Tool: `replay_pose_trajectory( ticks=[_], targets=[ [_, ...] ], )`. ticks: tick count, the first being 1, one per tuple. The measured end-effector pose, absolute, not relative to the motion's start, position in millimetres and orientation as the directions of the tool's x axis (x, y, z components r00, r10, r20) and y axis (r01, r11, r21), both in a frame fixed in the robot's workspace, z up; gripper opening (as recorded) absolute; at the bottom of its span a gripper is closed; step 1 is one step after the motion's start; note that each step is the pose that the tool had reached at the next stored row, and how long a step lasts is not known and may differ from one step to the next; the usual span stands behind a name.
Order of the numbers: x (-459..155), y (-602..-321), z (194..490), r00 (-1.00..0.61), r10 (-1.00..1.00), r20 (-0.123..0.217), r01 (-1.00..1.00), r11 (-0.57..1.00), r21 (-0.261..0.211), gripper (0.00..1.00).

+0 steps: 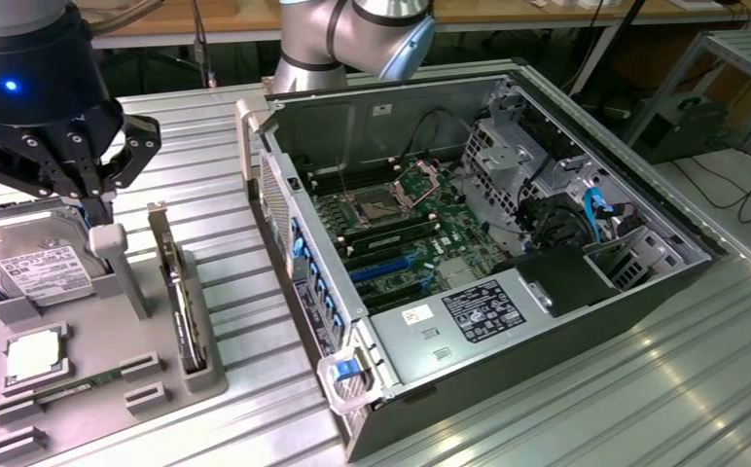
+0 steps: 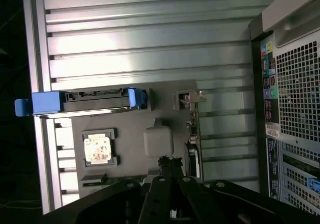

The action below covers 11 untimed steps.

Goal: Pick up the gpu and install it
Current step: 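Reach for the gpu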

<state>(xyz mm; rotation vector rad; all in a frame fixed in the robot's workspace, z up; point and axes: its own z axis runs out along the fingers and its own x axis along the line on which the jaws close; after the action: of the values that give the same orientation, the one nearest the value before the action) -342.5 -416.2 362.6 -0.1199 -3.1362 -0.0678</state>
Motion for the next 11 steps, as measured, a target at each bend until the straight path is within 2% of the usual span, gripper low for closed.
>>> replay_pose_trajectory(
  ticks=[11],
  targets=[
    [-332.7, -416.6, 361.3, -0.997, 0.076, 0.004, 0.076, 0.996, 0.039, 0.11]
  ],
)
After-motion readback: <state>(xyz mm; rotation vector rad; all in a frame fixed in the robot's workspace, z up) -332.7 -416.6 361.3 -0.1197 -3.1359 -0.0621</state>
